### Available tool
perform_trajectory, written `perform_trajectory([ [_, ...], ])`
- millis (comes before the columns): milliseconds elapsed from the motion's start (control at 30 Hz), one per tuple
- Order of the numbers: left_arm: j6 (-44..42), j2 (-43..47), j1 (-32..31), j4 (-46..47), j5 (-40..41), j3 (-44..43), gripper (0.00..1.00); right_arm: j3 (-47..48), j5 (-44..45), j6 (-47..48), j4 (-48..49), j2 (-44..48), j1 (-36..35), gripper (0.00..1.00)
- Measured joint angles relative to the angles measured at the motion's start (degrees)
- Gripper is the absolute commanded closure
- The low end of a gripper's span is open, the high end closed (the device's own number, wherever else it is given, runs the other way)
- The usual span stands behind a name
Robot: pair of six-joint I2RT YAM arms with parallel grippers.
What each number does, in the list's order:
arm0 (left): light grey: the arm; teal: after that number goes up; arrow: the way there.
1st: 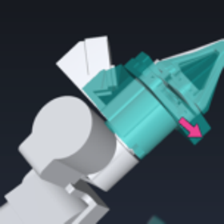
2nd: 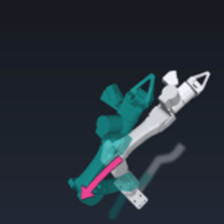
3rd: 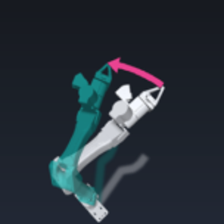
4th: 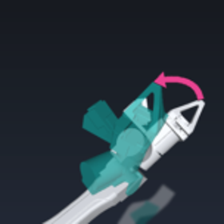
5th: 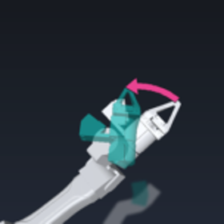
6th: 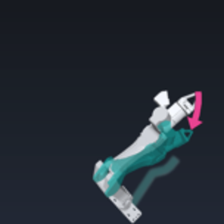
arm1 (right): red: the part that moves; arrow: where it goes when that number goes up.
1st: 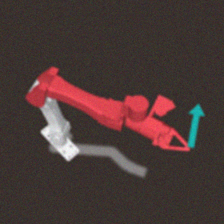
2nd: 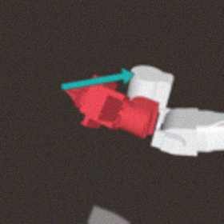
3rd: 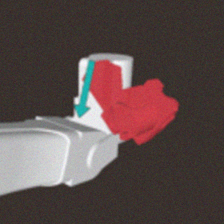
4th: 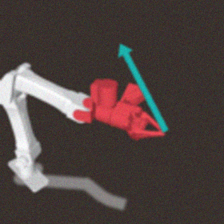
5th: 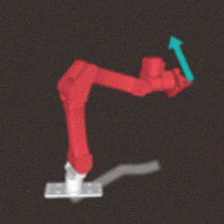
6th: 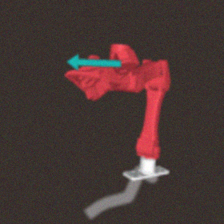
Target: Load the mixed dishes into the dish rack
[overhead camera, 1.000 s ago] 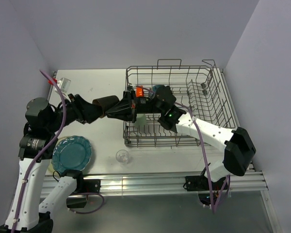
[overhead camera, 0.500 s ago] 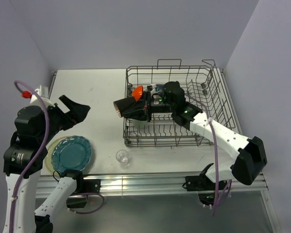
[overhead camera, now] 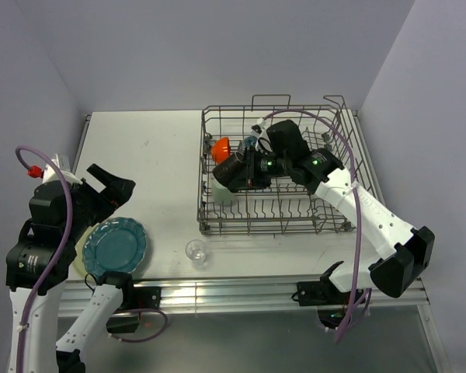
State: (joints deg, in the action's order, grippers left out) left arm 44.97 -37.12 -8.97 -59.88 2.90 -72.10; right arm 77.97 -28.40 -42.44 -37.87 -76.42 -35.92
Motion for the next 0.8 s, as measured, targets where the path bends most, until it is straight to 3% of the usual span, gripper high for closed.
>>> perform_trajectory([
  [333, 2.95, 1.68, 0.00, -0.85, -1.53, 4.79, 0.04, 0.15, 5.03, 18.62, -7.72, -1.36, -0.22, 1.00],
  [800, 5.55, 1.77, 0.00, -0.46, -3.32, 7.48, 0.05, 0.13, 8.26, 27.34, -8.09, -4.96, -4.70, 1.00],
])
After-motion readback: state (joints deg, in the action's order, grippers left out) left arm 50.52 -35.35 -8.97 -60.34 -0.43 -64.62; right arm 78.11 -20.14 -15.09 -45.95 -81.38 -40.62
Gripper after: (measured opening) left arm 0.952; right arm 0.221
